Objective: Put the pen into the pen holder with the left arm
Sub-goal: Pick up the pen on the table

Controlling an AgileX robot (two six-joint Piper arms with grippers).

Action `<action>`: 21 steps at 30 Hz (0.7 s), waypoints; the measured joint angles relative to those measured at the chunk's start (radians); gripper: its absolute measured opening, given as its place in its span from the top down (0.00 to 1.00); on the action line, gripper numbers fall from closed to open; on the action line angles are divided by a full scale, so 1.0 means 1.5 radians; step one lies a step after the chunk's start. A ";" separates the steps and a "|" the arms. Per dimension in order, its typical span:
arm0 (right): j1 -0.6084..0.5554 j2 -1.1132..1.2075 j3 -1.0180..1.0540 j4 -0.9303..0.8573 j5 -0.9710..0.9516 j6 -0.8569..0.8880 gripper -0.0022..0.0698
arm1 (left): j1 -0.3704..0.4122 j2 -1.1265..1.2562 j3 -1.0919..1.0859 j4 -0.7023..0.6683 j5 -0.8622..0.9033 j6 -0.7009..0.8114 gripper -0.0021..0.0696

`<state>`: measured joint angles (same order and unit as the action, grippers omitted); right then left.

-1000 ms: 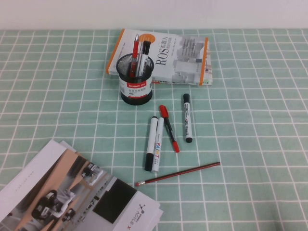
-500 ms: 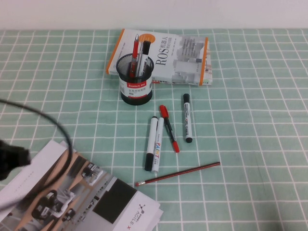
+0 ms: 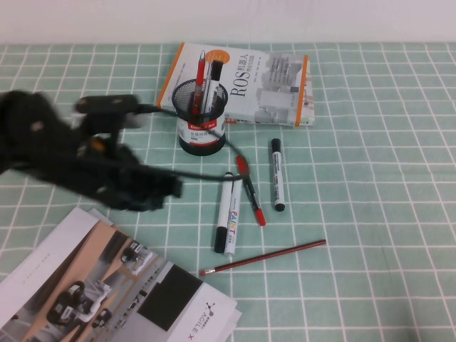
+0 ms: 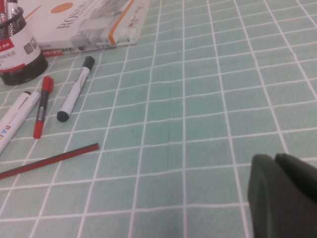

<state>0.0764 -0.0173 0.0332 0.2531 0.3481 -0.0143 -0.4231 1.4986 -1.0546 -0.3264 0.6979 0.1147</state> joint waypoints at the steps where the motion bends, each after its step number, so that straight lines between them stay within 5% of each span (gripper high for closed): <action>1: 0.000 0.000 0.000 0.000 0.000 0.000 1.00 | -0.013 0.026 -0.025 0.000 0.000 -0.003 0.97; 10: 0.000 0.000 0.000 0.000 0.000 -0.001 1.00 | -0.106 0.225 -0.246 0.121 0.078 -0.101 0.97; 15: 0.000 0.000 0.000 0.000 0.000 -0.001 1.00 | -0.114 0.300 -0.346 0.160 0.138 -0.118 0.96; 21: 0.000 0.000 0.000 0.000 0.000 -0.001 1.00 | -0.114 0.353 -0.400 0.164 0.172 -0.105 0.67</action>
<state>0.0764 -0.0173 0.0332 0.2531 0.3481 -0.0152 -0.5938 2.0287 -1.6538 -0.0804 0.9553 -0.0427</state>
